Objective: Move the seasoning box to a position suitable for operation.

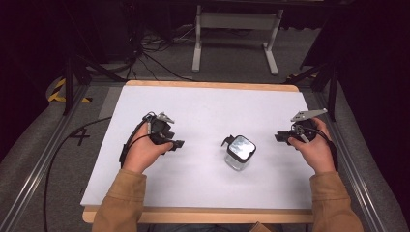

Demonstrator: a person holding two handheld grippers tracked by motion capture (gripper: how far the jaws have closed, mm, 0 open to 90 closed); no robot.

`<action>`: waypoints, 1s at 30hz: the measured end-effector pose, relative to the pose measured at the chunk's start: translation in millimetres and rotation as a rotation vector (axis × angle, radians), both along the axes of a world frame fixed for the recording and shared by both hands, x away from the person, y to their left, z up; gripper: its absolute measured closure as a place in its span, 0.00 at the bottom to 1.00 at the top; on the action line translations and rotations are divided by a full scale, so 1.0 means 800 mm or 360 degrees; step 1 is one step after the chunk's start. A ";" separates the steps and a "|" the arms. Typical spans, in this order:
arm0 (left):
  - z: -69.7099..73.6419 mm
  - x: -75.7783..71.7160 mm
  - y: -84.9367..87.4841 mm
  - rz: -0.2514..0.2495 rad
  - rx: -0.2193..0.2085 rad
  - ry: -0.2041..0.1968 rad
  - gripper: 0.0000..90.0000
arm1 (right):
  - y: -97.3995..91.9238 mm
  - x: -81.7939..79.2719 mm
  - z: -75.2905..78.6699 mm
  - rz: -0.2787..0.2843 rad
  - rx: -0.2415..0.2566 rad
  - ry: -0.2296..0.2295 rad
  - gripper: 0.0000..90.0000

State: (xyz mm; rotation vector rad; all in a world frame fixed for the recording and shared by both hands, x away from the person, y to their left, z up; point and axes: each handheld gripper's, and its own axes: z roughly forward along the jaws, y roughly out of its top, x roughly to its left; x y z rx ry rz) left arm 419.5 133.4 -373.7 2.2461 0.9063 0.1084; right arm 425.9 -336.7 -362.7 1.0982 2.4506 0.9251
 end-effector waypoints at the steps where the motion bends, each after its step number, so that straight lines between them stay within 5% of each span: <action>1: 0.002 -0.006 0.008 -0.0010 -0.0040 0.0018 0.52 | -0.001 -0.003 -0.001 0.0023 0.0047 0.0030 0.88; 6: 0.007 -0.016 0.025 0.0070 0.0040 -0.0059 0.47 | 0.000 -0.013 -0.006 0.0010 0.0104 0.0066 0.97; 9: 0.009 -0.020 0.020 0.0056 0.0054 -0.0034 0.47 | 0.007 -0.016 -0.005 0.0048 0.0094 0.0068 1.00; 30: 0.011 -0.025 0.004 -0.0019 0.0039 -0.0076 0.38 | 0.056 -0.011 -0.039 0.0377 0.0121 0.0183 1.00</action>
